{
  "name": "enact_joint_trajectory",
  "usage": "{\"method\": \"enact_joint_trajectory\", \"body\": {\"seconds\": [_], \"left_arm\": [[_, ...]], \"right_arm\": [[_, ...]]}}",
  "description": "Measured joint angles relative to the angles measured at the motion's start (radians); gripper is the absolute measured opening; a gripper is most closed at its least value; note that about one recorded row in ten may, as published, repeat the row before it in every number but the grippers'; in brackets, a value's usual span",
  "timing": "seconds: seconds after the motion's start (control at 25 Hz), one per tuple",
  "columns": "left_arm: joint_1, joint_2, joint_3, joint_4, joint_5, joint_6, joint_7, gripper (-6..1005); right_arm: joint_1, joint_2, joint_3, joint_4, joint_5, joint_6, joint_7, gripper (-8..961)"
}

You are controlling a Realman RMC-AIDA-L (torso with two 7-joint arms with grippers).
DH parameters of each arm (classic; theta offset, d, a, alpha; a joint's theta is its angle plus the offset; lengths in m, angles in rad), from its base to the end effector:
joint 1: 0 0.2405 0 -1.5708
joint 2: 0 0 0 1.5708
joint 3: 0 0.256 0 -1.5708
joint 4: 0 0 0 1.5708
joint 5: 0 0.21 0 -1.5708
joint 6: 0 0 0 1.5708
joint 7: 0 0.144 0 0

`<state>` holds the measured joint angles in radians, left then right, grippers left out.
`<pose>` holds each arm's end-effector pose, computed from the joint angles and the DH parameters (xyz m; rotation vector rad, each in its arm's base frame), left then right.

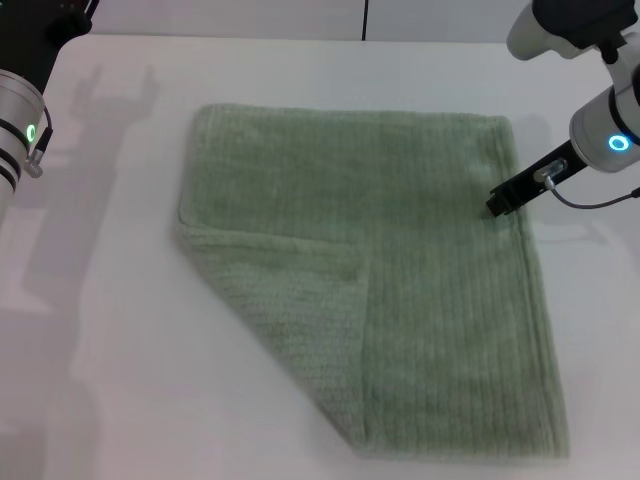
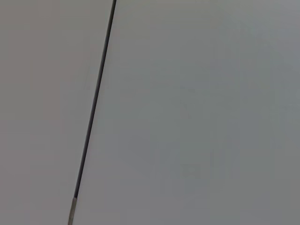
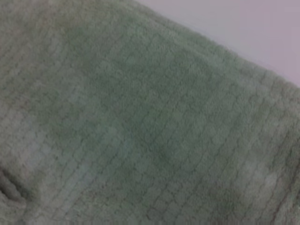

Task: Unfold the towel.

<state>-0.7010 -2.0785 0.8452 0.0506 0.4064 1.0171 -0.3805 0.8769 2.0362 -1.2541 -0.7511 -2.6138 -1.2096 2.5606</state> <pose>-0.2936 0.4140 0.0220 -1.4754 -0.6694 -0.8283 0.2063 0.4192 -0.0273 -2.4467 1.0960 -0.4413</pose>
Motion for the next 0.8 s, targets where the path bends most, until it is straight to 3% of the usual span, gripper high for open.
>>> {"method": "enact_joint_trajectory", "body": {"seconds": [0.52,0.8], "left_arm": [[-0.011,0.000,0.010,0.000,0.000,-0.002,-0.001,751],[-0.014,0.003,0.080,0.011,0.000,-0.011,-0.058,751]], "right_arm": [[0.024,-0.005,0.025,0.068,-0.003,0.040,-0.046,-1],[0.039,-0.007,0.035,0.105,-0.003,0.076,-0.084,-1]]}}
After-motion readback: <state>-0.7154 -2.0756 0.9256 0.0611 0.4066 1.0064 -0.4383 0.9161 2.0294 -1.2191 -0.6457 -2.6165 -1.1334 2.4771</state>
